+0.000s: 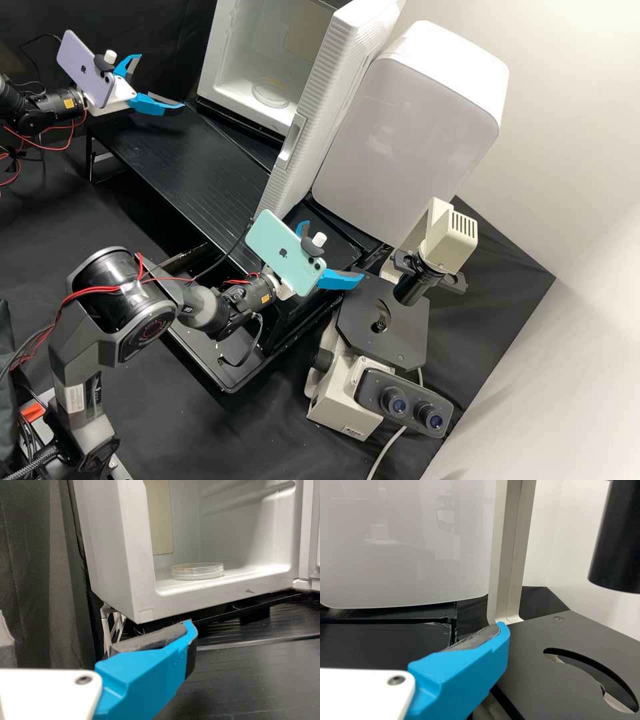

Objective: Take the petri dish out of the incubator

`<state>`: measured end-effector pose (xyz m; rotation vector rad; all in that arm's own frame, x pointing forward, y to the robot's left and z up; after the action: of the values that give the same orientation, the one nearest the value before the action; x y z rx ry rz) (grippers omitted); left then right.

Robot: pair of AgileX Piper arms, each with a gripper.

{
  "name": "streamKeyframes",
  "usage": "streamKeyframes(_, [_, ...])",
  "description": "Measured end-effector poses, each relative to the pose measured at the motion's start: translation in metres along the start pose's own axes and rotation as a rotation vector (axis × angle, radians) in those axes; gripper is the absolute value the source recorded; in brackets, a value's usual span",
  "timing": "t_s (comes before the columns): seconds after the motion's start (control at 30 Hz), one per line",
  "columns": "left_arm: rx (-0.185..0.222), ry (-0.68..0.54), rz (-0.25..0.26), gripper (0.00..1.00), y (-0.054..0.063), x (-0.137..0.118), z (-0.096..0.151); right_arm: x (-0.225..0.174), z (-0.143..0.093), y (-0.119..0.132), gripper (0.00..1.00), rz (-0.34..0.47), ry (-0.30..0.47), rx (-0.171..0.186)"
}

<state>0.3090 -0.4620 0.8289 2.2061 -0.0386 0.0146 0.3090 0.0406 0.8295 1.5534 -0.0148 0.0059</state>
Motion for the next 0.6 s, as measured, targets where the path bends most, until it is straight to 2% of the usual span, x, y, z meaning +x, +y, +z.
streamKeyframes(0.5, [0.002,-0.004,-0.001,1.00,-0.0001,0.0000,0.0008,0.0000,0.0000,0.0000,1.00,0.000,0.000,0.000])
streamKeyframes(0.6, [-0.013,-0.022,-0.007,1.00,-0.0028,-0.0036,0.0044,0.0000,0.0000,0.0000,1.00,0.000,0.000,0.000])
